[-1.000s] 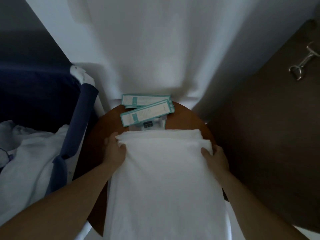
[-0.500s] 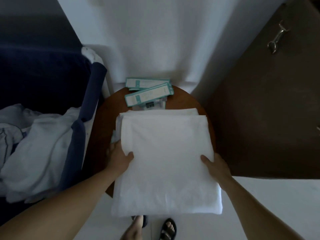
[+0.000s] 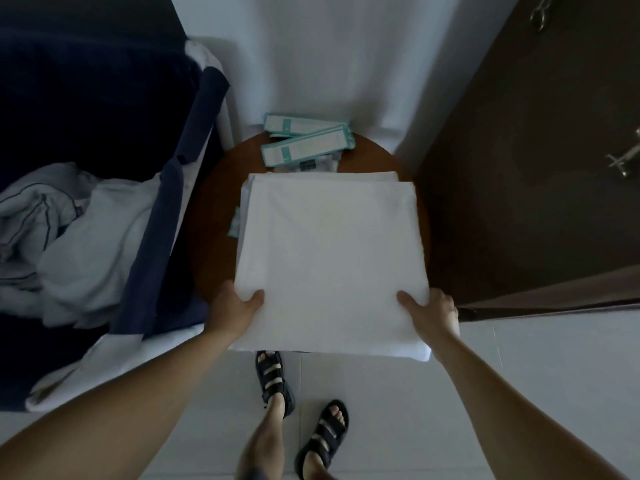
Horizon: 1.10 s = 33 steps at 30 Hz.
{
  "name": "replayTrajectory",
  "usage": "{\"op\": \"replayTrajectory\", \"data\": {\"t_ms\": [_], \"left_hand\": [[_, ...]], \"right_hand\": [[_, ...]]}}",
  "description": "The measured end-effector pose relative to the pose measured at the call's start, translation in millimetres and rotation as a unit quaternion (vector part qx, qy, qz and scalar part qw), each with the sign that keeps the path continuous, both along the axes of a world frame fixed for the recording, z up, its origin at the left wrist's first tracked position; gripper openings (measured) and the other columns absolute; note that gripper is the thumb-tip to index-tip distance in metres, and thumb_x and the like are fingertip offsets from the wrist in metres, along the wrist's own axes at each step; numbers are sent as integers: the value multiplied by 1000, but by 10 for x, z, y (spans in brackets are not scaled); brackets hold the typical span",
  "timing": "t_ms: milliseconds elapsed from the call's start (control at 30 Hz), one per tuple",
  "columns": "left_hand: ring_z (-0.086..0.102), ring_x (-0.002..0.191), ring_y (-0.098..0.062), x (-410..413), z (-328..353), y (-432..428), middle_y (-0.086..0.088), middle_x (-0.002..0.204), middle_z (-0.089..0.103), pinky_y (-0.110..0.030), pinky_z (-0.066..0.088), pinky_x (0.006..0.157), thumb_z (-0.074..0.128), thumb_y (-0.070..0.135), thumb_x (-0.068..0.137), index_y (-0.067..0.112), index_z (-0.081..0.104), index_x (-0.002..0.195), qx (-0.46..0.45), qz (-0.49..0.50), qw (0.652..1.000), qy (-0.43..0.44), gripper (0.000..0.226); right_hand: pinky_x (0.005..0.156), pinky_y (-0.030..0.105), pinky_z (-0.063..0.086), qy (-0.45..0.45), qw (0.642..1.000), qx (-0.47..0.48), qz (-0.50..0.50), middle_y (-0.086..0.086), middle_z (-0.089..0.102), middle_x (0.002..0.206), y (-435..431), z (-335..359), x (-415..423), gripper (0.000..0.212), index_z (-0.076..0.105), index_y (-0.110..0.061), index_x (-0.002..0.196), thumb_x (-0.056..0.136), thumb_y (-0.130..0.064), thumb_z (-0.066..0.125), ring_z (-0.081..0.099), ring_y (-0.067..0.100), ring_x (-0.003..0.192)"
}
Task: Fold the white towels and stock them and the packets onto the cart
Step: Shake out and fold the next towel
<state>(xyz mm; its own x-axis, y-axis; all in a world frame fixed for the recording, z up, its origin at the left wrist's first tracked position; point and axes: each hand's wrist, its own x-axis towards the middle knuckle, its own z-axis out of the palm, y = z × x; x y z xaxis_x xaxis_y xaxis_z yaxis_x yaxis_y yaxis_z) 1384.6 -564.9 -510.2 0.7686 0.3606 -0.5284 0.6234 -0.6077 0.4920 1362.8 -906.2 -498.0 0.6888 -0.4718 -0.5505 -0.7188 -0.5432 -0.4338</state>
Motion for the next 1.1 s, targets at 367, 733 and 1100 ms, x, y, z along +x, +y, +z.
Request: {"op": "replayTrajectory", "data": {"t_ms": [367,733,1100], "left_hand": [[62,105,-32,97,166,32,-11,114,65,-38,51,92,70,21,89,2,64,116,-105,27,993,40,34],[66,90,-24,321,41,56,-8,109,70,-33,53,77,73,30,88,9,63,118,-241,80,966,50,38],[61,108,-33,172,44,85,-13,123,62,-44,51,95,75,49,81,6,53,125,-102,82,991,31,65]], "right_hand": [[79,40,54,-63,983,161,-64,3,67,101,112,331,139,39,59,-14,108,79,-32,79,64,25,90],[89,49,58,-39,933,331,-136,8,74,109,-30,190,330,56,60,-14,125,79,-36,82,73,29,95],[90,45,54,41,888,453,-65,15,73,112,-11,692,439,35,65,-7,118,85,-18,69,71,31,102]]}}
